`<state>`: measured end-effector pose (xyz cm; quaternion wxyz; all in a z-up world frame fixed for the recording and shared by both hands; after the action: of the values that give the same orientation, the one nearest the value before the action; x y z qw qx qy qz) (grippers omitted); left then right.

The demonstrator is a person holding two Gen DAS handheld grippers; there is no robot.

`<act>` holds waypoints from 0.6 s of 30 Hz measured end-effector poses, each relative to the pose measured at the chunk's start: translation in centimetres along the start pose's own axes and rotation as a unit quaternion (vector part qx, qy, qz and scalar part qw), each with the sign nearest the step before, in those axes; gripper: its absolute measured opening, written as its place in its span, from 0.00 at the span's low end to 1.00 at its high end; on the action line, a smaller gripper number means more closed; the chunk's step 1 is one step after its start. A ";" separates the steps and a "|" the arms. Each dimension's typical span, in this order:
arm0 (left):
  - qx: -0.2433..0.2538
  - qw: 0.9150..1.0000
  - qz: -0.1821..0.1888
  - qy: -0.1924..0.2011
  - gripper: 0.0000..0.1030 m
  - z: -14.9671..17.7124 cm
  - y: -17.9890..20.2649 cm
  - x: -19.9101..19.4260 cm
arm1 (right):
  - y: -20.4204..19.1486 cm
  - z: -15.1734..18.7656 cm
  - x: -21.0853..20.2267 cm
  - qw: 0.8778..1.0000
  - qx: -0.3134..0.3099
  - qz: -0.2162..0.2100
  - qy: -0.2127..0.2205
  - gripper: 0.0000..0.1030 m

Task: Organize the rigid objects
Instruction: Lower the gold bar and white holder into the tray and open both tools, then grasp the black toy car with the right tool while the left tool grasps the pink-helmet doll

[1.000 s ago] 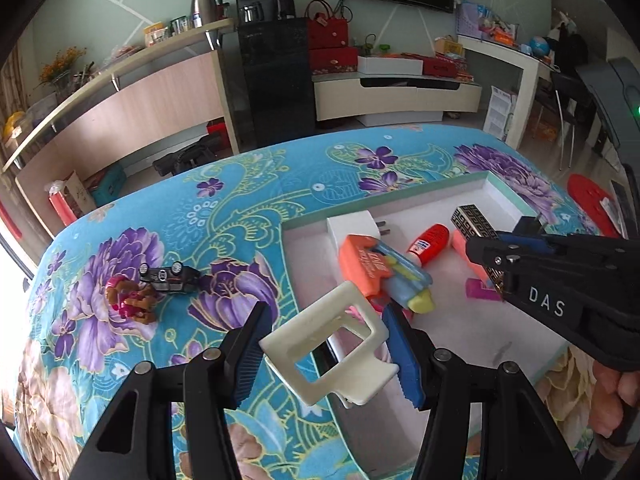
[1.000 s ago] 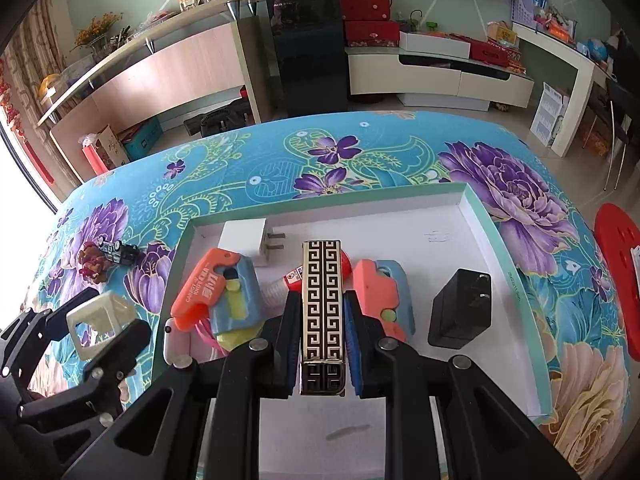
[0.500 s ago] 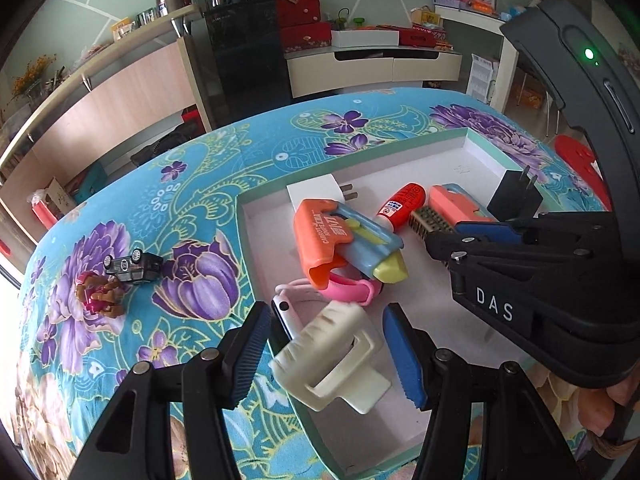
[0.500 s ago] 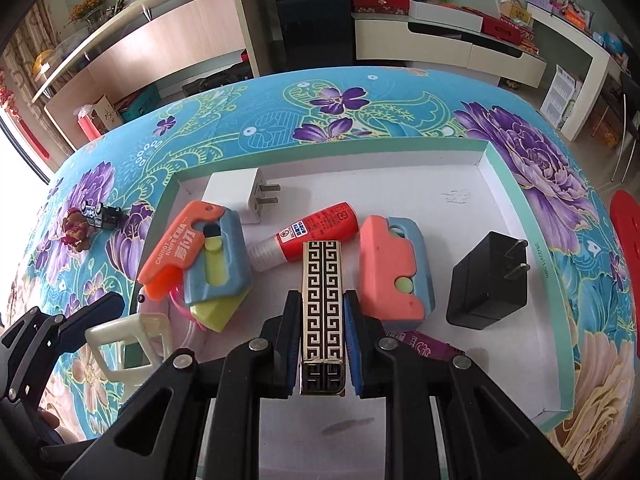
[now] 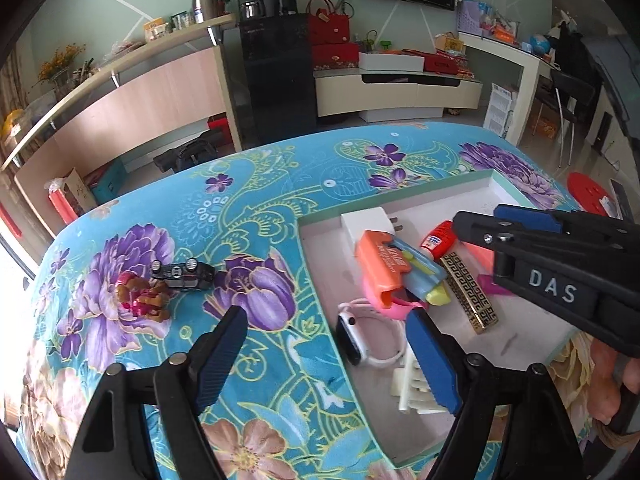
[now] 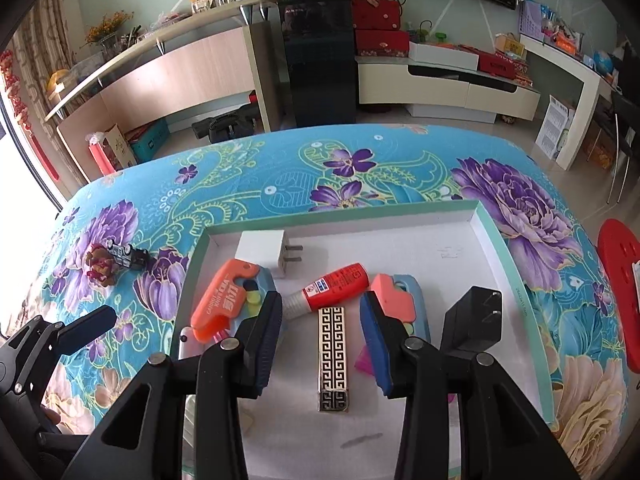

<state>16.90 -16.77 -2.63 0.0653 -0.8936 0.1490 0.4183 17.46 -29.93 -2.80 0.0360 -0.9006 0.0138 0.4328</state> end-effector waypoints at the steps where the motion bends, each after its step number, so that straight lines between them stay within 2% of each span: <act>1: -0.012 1.000 -0.010 0.003 0.85 -0.2 -1.2 -0.1 | -0.3 -0.3 -0.2 1.000 -0.001 -0.003 0.008 0.40; 5: -0.069 0.996 -0.053 0.013 0.87 -0.6 -6.4 -0.4 | -2.0 -1.3 -0.7 0.999 -0.011 -0.017 0.031 0.41; 7: -0.101 0.992 -0.075 0.019 0.98 -0.6 -9.1 -0.4 | -3.0 -1.5 -0.4 0.999 -0.013 -0.029 0.037 0.41; 10: -0.144 0.984 -0.105 0.020 1.00 -0.1 -13.0 -0.4 | -5.2 -1.6 0.2 0.998 -0.020 -0.053 0.038 0.41; 14: -0.198 0.970 -0.137 0.035 1.00 0.2 -17.6 -0.1 | -8.4 -1.7 0.8 0.996 -0.050 -0.065 0.042 0.41; 16: -0.223 0.963 -0.142 0.043 1.00 0.4 -19.5 0.3 | -9.8 -1.9 1.3 0.995 -0.061 -0.070 0.043 0.49; 17: -0.234 0.961 -0.143 0.045 1.00 0.6 -20.3 0.5 | -10.6 -1.9 1.6 0.994 -0.066 -0.074 0.041 0.58; 18: -0.243 0.958 -0.145 0.045 1.00 0.7 -20.9 0.7 | -11.3 -2.0 1.8 0.994 -0.070 -0.079 0.041 0.59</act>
<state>23.53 3.09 -3.85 -0.1010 -0.9122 -0.0853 0.3877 20.73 -18.76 -2.38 0.0063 -0.9162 -0.0859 0.3915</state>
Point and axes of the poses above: each gripper's, at about its wrist camera, not at the fingertips, and x roughly the way its jaws point, y to its right, z to its underside, the point moved 9 cm from there along x, roughly the way its jaws point, and after that the axes turned 4 degrees about -x, right-handed, at the moved point
